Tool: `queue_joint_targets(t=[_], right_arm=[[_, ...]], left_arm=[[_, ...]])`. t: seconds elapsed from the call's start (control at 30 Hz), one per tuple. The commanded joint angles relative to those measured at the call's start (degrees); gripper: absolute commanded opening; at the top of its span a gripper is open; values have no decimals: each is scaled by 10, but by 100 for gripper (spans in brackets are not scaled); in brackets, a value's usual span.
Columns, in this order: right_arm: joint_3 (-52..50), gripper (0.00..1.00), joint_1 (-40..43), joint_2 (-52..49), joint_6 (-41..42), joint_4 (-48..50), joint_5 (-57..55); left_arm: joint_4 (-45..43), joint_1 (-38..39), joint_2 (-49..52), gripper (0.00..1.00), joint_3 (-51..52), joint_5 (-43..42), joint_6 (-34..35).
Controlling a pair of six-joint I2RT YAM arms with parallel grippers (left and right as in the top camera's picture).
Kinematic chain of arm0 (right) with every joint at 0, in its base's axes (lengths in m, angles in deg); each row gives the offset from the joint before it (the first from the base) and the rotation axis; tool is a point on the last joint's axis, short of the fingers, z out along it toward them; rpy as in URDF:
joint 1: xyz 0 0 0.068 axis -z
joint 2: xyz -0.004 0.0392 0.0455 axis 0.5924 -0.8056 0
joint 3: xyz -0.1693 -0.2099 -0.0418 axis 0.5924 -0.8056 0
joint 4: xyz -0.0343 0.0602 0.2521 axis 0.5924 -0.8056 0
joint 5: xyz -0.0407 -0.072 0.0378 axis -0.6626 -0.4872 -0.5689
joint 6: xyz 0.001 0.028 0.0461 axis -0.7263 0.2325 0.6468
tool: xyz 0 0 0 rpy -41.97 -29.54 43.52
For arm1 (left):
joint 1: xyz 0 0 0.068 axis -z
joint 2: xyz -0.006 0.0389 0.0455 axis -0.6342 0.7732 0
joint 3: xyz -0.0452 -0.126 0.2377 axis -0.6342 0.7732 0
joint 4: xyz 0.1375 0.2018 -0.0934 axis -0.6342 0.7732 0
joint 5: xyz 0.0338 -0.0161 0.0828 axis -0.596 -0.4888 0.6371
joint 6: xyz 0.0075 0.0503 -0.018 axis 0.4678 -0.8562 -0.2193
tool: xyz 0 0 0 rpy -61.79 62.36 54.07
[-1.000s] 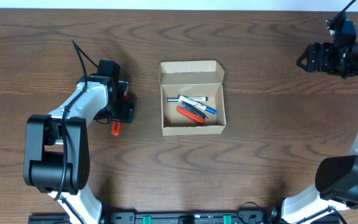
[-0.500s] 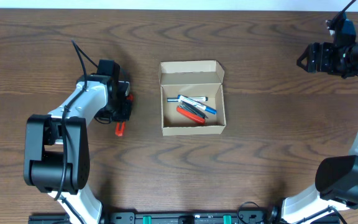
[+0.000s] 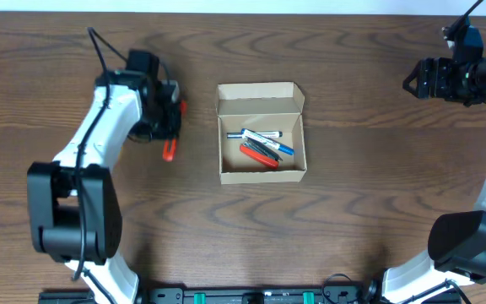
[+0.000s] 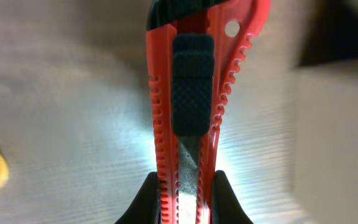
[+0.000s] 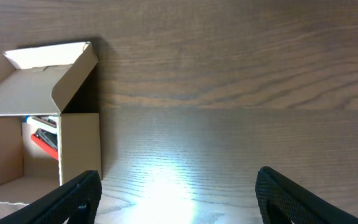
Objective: Pack container
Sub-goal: 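Carry the box cutter right into the cardboard box and release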
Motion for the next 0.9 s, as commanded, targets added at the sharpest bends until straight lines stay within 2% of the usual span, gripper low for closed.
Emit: queue_joint_targets(t=[0.0,0.1,0.2,0.3,0.47,0.57,0.7,0.87], right_arm=[[-2,78,-5,7,-9,-2,6],[-2,77,-5,7,-9,-2,7],[-2,77,-5,7,-9,-1,6],[-2,77,-5,7,-15,0,6],[-2,77,-5,7,-19,1,6],[-2,77,-5,7,-27,0,7],[-2,76,-5,7,-28,0,6],[-2,76,-5,7,-28,0,7]], left_arm=[[20,16,-36,6,-65,-121,-73],[67,40,-42,6,-119,-193,-173],[120,79,-42,6,-168,-199,-273],[140,127,-42,6,-194,-148,-328],[137,213,-39,6,-196,5,-418],[133,247,-36,6,-196,83,-446],[128,256,-33,6,-196,62,-484],[109,256,-16,6,-195,49,-499]])
